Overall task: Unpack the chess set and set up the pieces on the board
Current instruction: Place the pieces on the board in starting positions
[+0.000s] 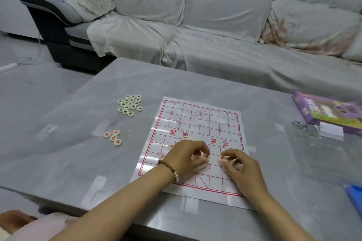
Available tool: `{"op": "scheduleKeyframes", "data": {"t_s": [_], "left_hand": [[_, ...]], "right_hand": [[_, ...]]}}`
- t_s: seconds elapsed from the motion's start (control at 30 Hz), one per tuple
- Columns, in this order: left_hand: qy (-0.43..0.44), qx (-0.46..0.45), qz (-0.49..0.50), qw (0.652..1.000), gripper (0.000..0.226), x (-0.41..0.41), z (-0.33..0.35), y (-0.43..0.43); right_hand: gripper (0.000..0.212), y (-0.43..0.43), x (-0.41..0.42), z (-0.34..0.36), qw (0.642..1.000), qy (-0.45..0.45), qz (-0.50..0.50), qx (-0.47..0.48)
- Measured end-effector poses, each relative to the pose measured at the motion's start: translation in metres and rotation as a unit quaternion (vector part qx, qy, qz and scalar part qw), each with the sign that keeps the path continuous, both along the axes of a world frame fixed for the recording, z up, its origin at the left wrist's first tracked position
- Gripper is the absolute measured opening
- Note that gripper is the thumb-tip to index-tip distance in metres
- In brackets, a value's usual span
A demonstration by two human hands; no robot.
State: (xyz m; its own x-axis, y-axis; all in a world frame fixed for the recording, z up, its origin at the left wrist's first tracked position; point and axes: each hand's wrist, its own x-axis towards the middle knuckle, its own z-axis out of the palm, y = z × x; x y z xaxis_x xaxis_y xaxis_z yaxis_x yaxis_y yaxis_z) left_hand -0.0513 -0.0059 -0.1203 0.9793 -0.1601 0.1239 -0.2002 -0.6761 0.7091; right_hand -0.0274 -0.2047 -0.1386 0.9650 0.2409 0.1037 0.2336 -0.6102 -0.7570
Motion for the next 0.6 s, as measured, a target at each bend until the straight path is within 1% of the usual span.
{"op": "scheduleKeyframes", "data": {"t_s": [0.1, 0.17, 0.27, 0.37, 0.5, 0.6], "left_hand": [[0.012, 0.086, -0.038, 0.995, 0.02, 0.004, -0.011, -0.024], [0.027, 0.123, -0.047, 0.991, 0.023, 0.007, -0.016, -0.031], [0.011, 0.148, -0.032, 0.988, 0.029, 0.009, -0.012, -0.027], [-0.014, 0.147, -0.018, 0.989, 0.033, 0.01, -0.003, -0.003], [-0.04, 0.13, 0.059, 0.989, 0.035, 0.007, 0.007, 0.059], [0.003, 0.13, 0.155, 0.979, 0.044, -0.008, 0.007, 0.119]], "right_hand": [[0.022, -0.014, -0.002, -0.005, 0.999, 0.013, 0.012, -0.03], [0.023, -0.019, -0.002, -0.006, 0.999, 0.022, 0.024, -0.041], [0.027, -0.019, -0.001, -0.002, 0.999, 0.03, 0.022, -0.038], [0.027, -0.006, 0.004, 0.009, 0.999, 0.017, 0.025, -0.022], [0.026, 0.044, 0.013, 0.027, 0.997, 0.007, 0.076, 0.007], [0.026, 0.101, 0.015, 0.03, 0.989, -0.003, 0.149, -0.008]]}}
